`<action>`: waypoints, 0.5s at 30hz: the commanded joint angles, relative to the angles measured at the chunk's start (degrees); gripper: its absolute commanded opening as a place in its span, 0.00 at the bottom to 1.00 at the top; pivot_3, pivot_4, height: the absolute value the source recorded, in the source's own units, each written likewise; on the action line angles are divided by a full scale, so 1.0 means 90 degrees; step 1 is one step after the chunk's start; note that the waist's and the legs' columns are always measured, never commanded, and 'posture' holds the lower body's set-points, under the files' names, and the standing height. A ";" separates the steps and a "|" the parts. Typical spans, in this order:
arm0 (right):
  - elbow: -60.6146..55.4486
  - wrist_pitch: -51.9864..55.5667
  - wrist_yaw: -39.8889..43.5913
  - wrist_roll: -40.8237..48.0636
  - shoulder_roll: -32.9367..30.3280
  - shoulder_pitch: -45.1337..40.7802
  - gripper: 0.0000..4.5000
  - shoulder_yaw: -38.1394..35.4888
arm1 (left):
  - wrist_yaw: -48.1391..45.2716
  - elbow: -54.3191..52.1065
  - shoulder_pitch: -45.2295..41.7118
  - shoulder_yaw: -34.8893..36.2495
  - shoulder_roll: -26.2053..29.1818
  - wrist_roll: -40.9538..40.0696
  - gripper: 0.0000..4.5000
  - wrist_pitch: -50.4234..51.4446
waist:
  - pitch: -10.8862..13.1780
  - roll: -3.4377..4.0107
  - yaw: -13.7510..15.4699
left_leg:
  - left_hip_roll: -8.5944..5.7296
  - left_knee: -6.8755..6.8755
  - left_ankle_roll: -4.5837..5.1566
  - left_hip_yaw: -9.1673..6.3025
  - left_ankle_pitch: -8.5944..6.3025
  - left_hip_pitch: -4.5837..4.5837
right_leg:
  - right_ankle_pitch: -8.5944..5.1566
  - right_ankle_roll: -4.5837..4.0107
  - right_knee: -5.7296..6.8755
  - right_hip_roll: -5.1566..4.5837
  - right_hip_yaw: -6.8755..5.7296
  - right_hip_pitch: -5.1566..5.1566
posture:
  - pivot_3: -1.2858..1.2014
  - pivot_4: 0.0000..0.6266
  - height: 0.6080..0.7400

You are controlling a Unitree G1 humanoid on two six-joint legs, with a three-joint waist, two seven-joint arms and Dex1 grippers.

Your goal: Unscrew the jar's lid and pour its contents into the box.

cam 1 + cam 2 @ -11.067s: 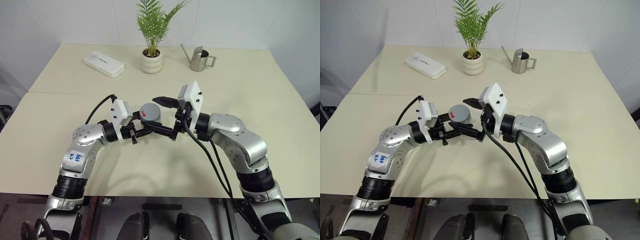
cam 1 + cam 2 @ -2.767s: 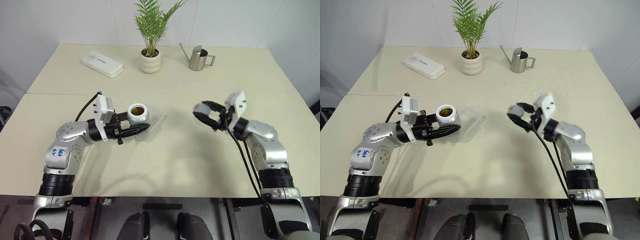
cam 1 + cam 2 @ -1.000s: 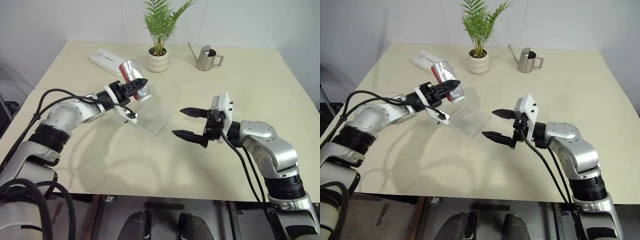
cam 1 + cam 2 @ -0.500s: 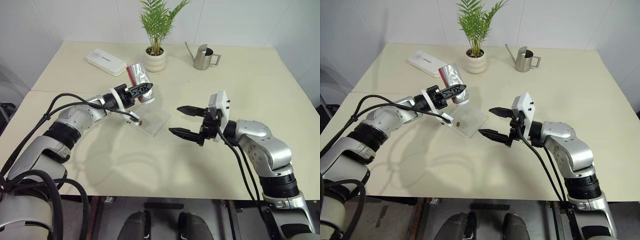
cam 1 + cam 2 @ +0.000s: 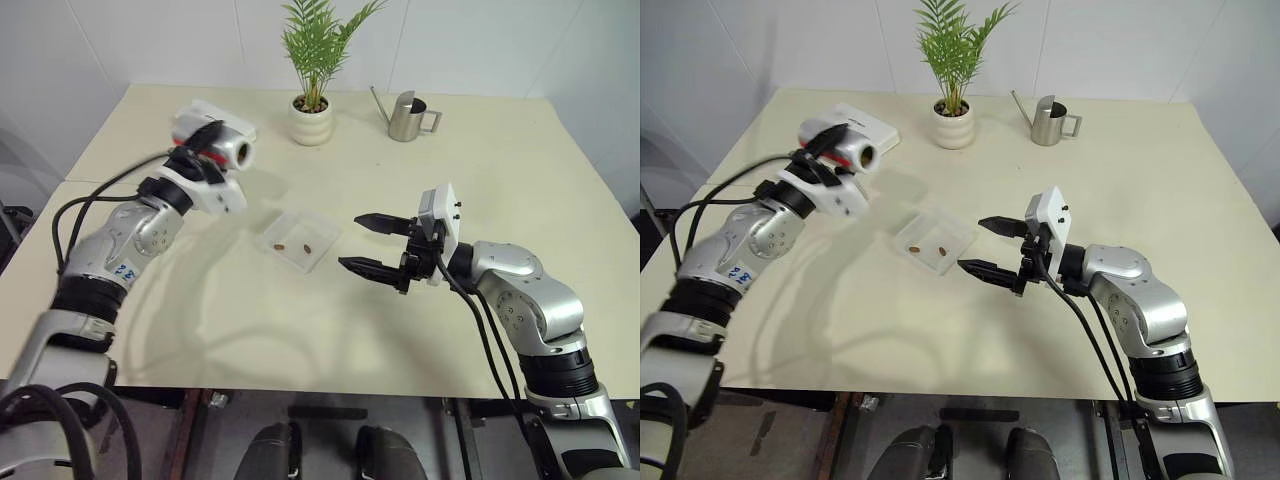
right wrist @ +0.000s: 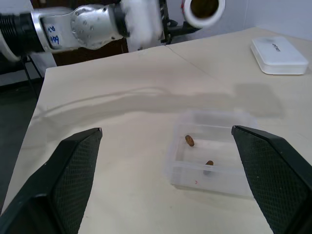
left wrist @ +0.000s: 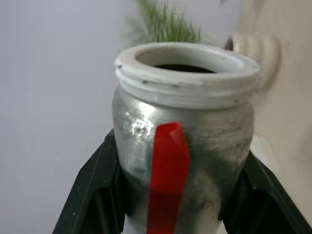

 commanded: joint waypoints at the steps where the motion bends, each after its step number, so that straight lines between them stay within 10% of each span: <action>1: -0.0103 -0.0067 0.0033 0.0022 -0.0099 0.0007 1.00 -0.0128 | -0.1322 0.0069 0.0112 0.1218 -0.0467 -0.2049 0.43 0.1229 | -0.0001 -0.0003 -0.0019 | 0.0000 0.0005 0.0000 0.0001 0.0000 0.0000 | 0.0000 0.0000 0.0002 0.0001 0.0001 0.0002 | 0.52 0.24 1.00; 7: -0.0012 -0.0207 0.0062 -0.0174 -0.0166 -0.0037 1.00 -0.0060 | -0.1171 0.1200 -0.0356 0.2527 -0.0667 -0.3172 0.43 0.2682 | -0.0012 -0.0031 -0.0120 | 0.0002 0.0013 0.0000 0.0001 0.0000 0.0001 | 0.0001 0.0001 0.0012 0.0009 0.0001 0.0003 | 0.52 0.24 1.00; 15: 0.0140 -0.0400 0.0035 -0.0301 -0.0105 -0.0066 1.00 -0.0093 | -0.1413 0.2185 -0.0210 0.3502 -0.0647 -0.3910 0.43 0.1889 | -0.0019 -0.0043 -0.0142 | 0.0001 0.0009 -0.0002 0.0004 -0.0003 0.0008 | 0.0002 0.0003 0.0013 0.0008 0.0001 0.0003 | 0.52 0.24 1.00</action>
